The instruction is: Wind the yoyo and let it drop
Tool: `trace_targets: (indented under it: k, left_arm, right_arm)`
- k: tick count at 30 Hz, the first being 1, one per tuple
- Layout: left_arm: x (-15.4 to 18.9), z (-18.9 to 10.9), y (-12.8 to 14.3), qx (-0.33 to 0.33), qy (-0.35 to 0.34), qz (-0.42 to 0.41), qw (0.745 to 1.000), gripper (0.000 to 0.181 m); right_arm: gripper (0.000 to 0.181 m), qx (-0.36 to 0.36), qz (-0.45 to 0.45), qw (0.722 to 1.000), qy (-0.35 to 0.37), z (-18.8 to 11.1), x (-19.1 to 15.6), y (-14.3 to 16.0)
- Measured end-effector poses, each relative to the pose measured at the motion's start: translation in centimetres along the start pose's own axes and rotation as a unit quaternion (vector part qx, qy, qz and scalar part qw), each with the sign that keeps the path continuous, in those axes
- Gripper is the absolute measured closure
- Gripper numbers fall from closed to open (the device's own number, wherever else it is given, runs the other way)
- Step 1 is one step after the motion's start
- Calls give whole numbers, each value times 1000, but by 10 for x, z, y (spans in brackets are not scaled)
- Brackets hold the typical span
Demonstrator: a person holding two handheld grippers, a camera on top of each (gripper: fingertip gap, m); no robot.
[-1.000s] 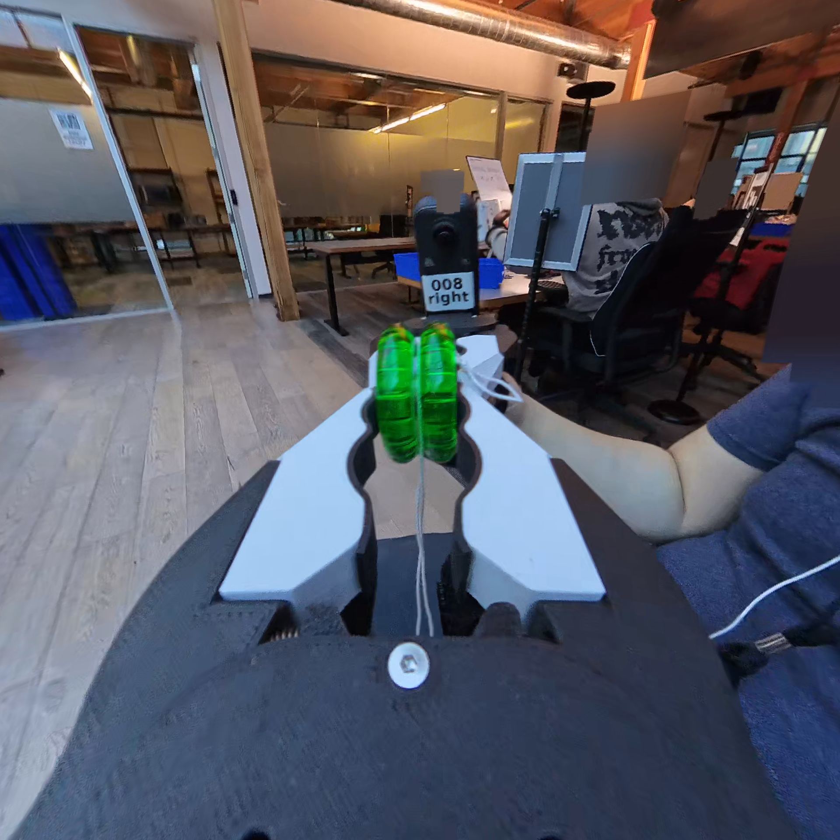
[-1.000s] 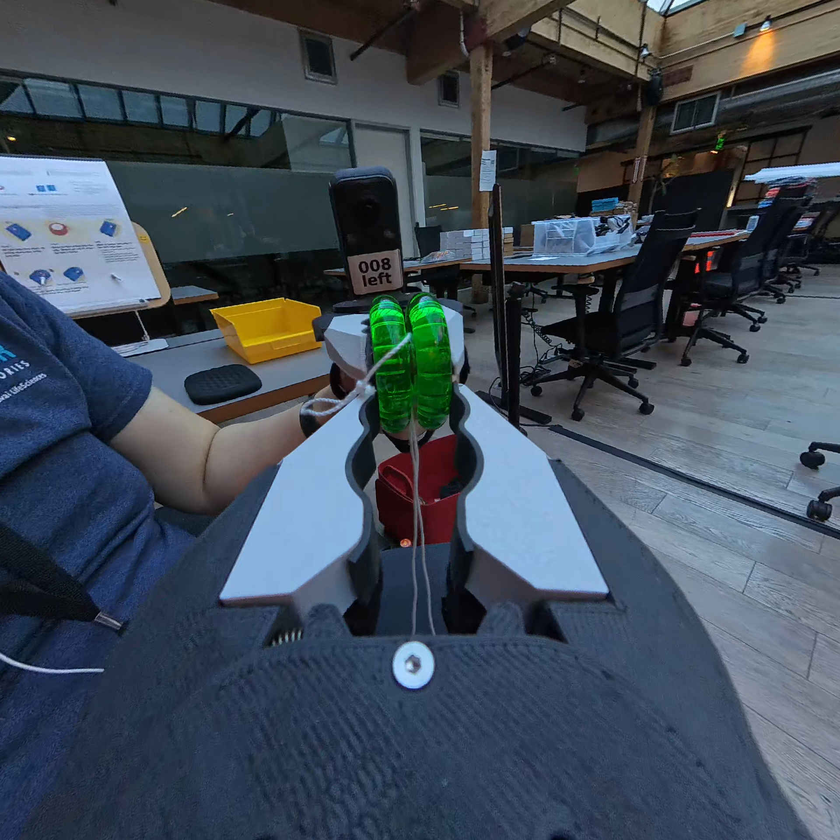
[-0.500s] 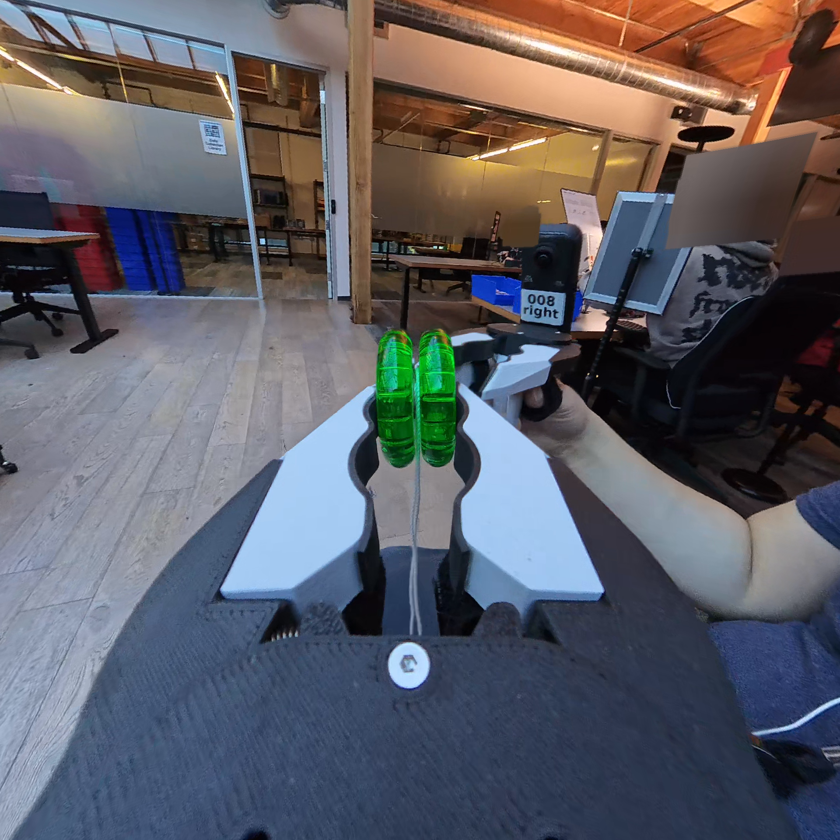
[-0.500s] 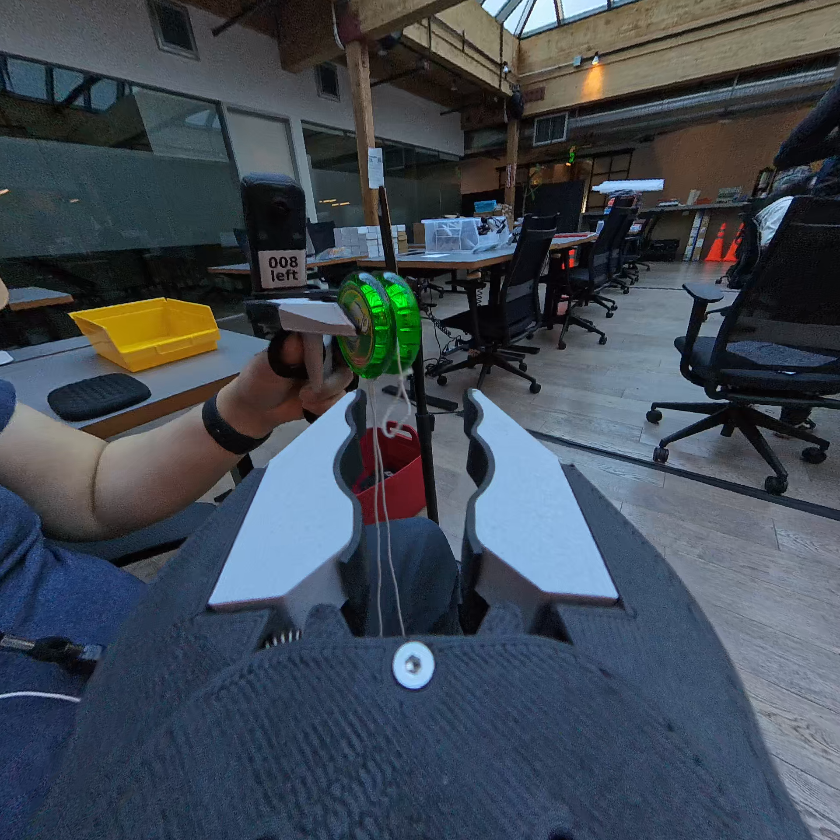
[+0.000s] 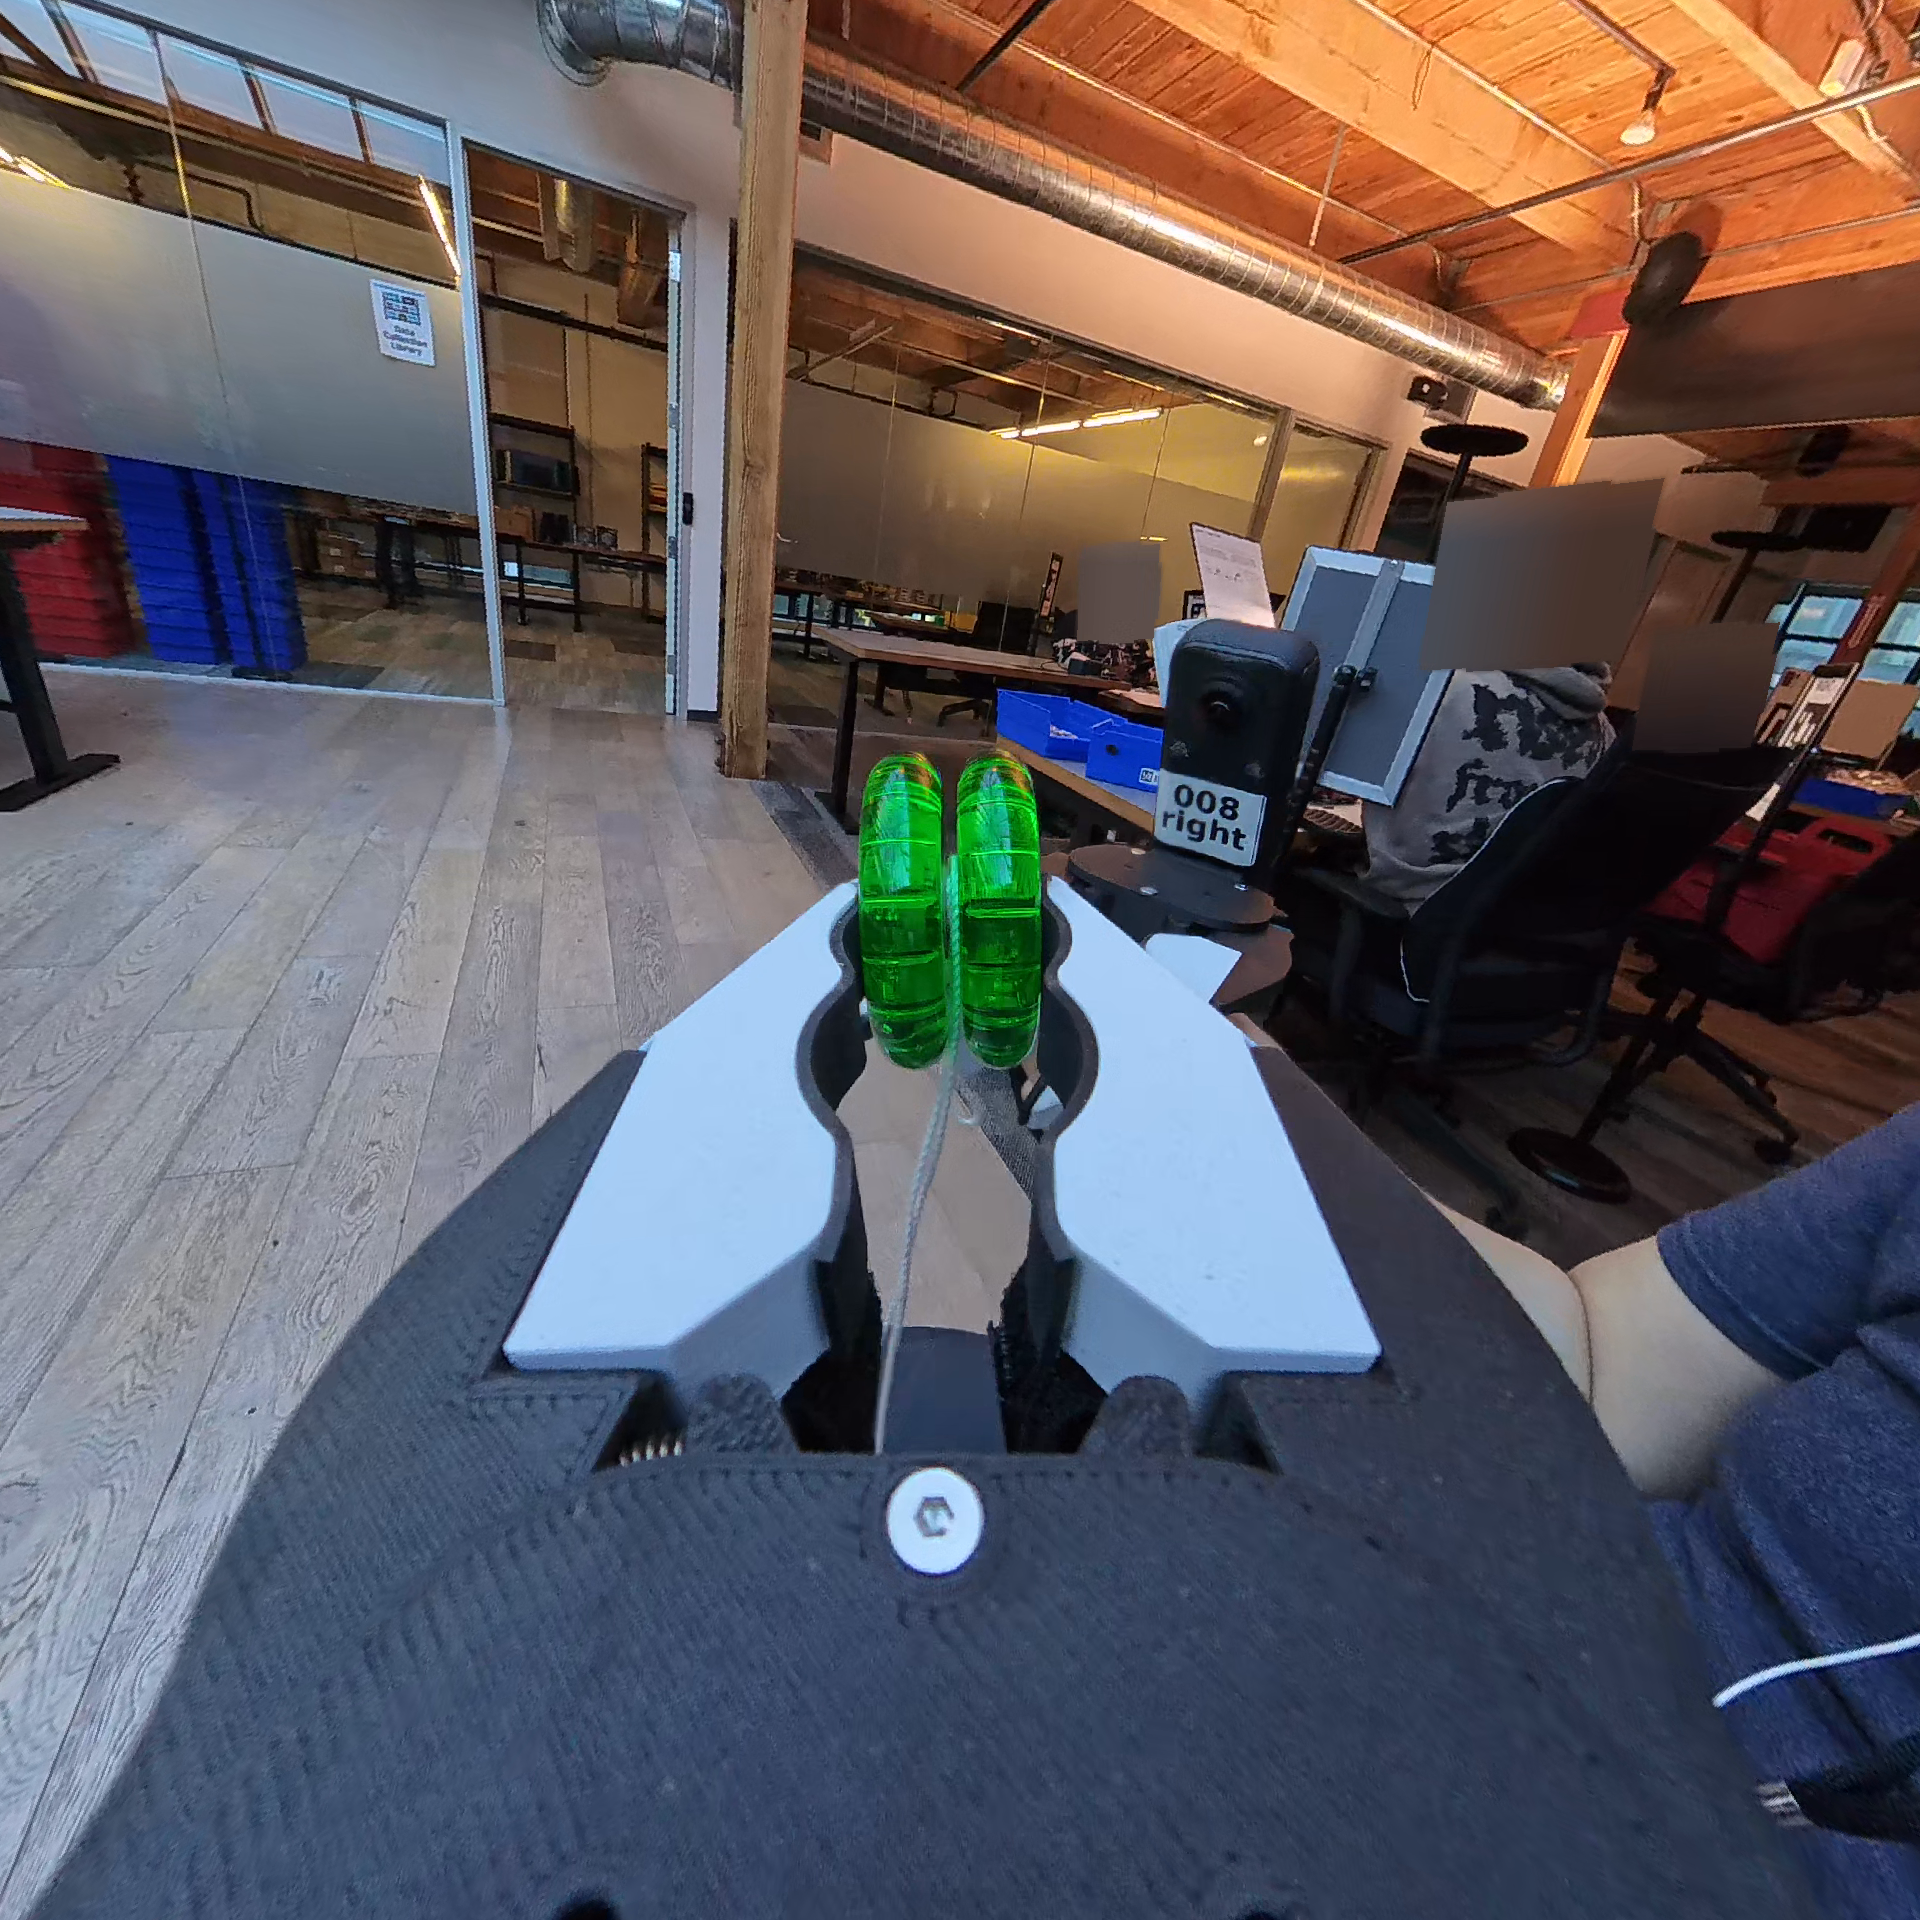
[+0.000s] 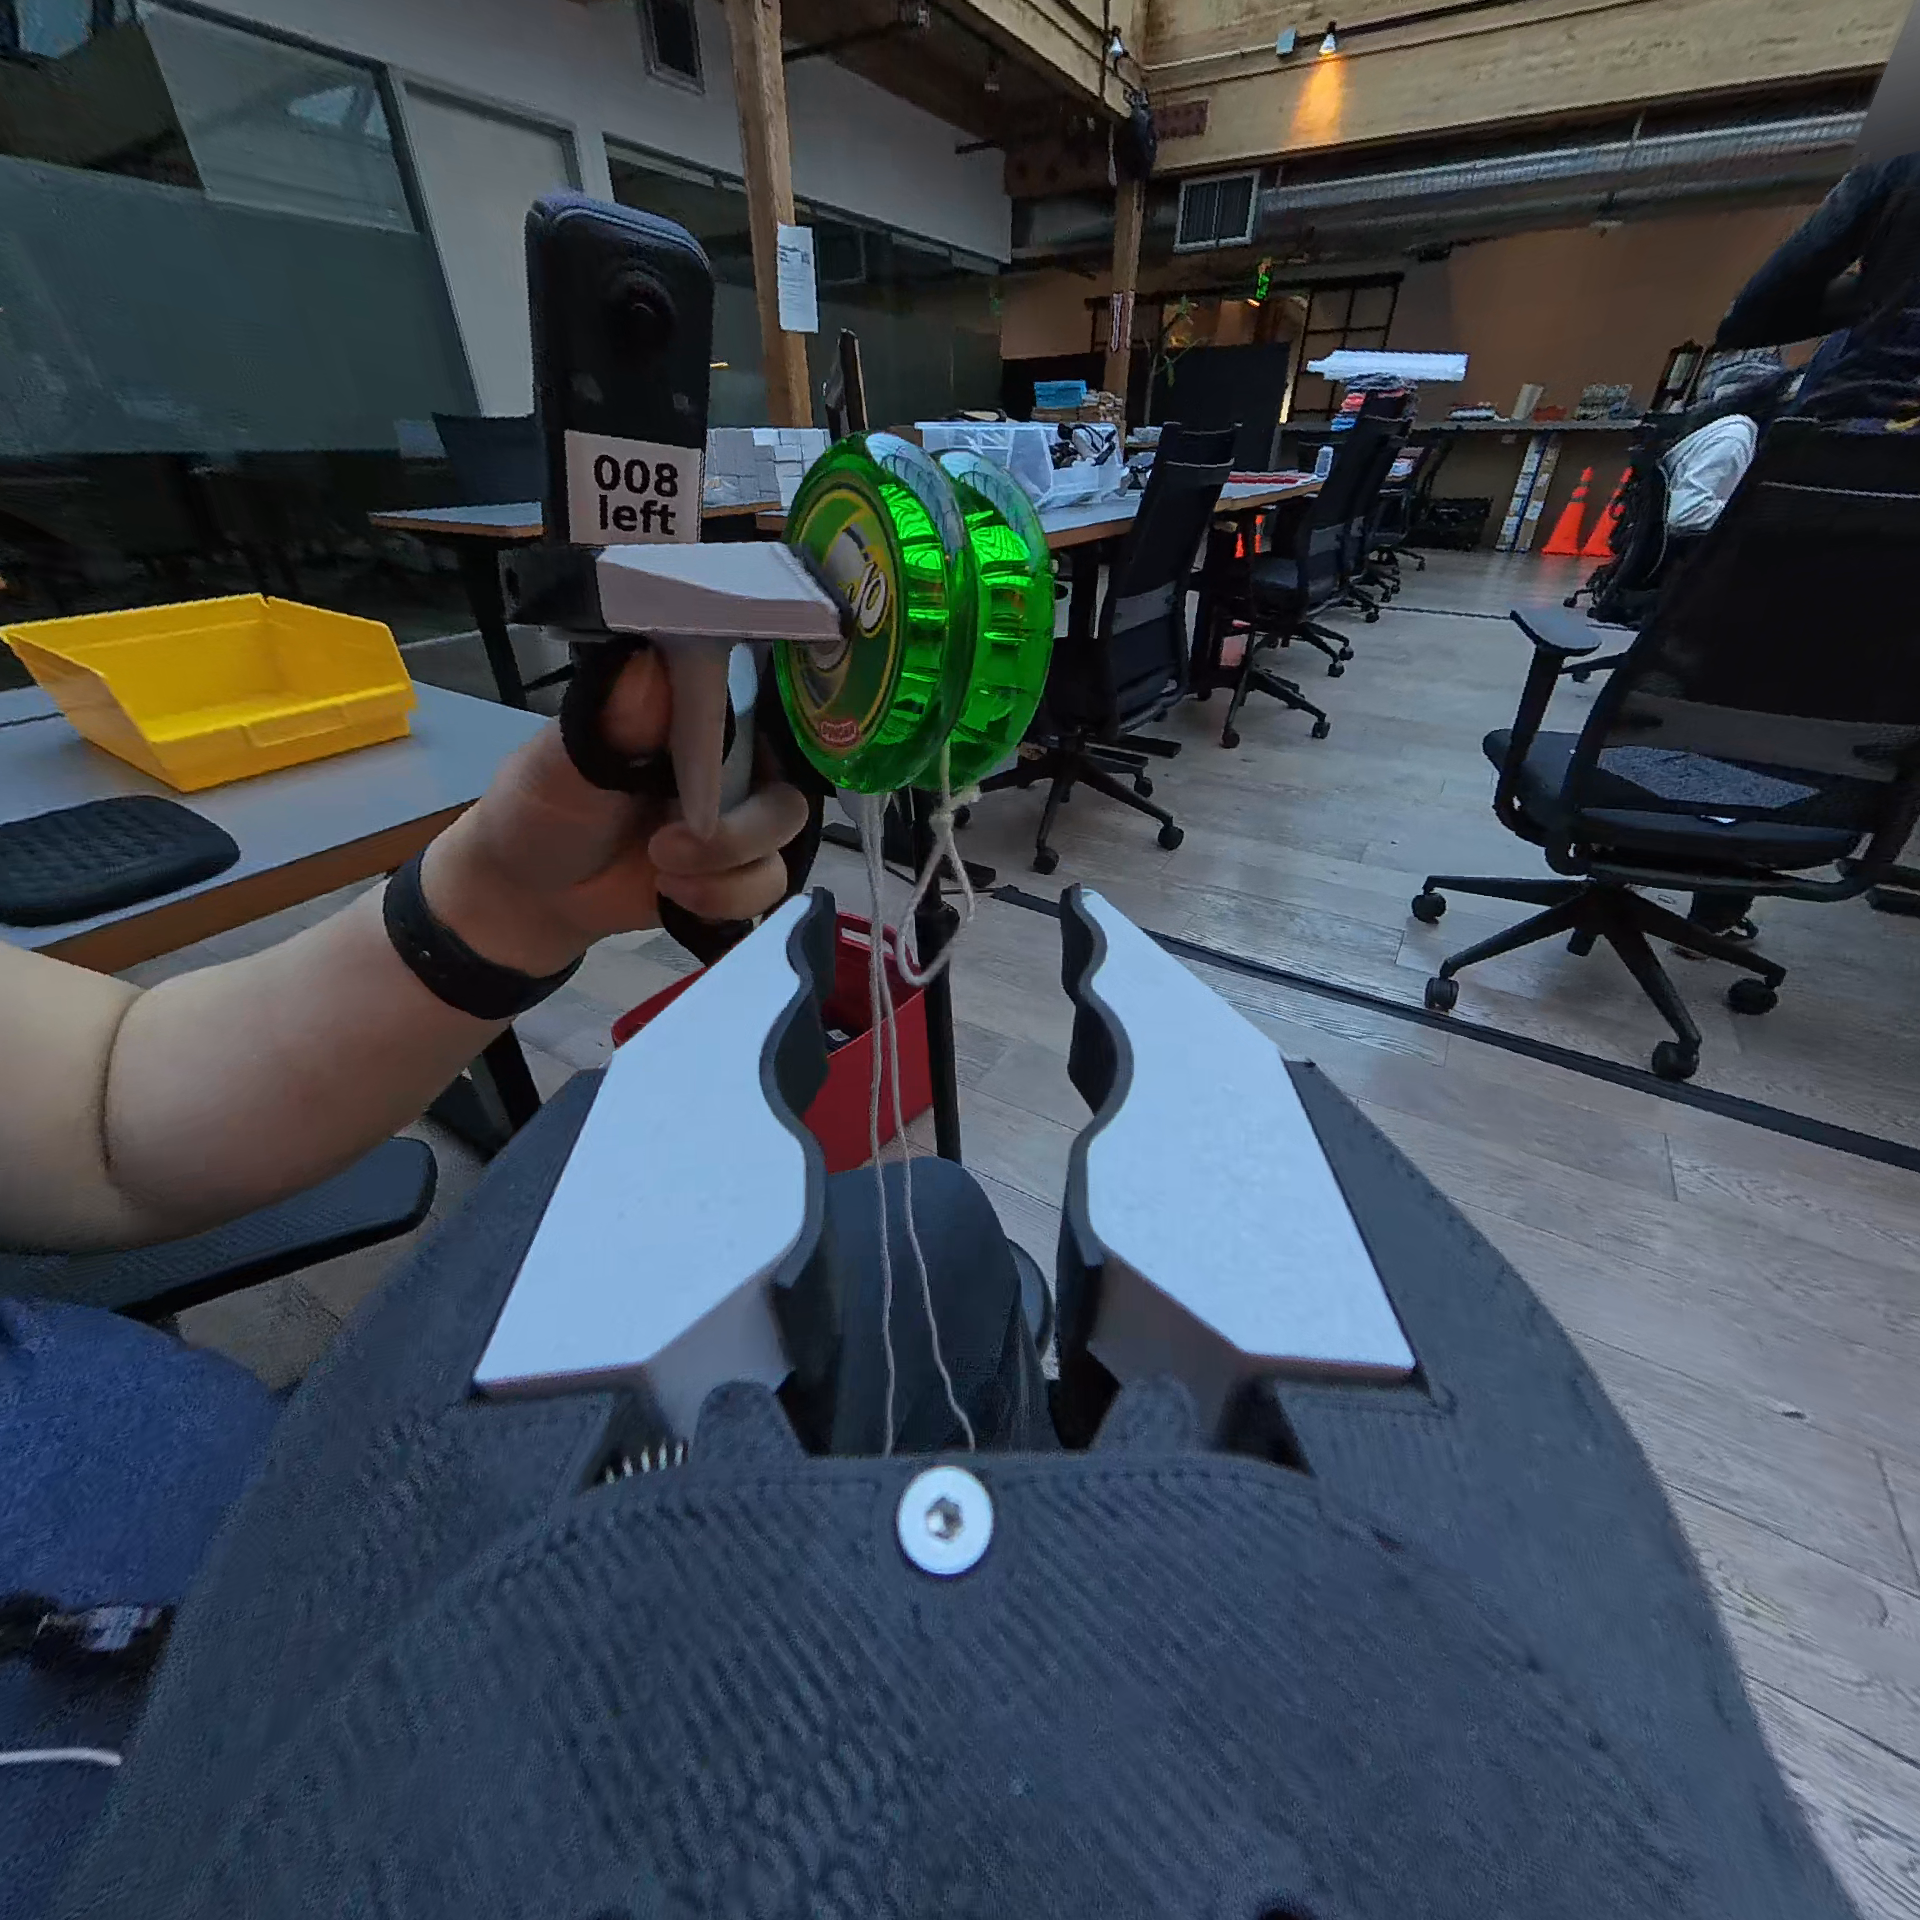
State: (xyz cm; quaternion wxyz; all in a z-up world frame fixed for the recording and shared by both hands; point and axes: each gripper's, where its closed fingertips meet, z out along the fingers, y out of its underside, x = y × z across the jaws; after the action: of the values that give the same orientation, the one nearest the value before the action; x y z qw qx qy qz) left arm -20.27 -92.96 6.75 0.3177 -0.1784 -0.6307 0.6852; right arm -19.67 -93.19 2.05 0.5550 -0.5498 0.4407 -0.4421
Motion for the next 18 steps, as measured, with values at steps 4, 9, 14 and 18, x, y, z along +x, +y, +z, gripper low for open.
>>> trace_targets:
  k: [4, 9, 14, 18]
  left_arm:
    - [1, 2, 1, -4, -1, 2, 1000, 154]
    - [0, 0, 0, 2, -3, -3, 1000, 154]
    - [-5, -9, -4, 7, -11, -5, 1000, 154]
    - [-11, -19, -7, 12, -24, -3, 1000, 154]
  right_arm:
    - [156, 5, -11, 1000, 20, 4, 3, -2]
    - [181, -20, -37, 997, 65, -10, 22, 5]
    - [181, -28, 0, 991, 130, -51, 65, 15]
    - [181, -32, 31, 979, 198, -97, 106, 21]
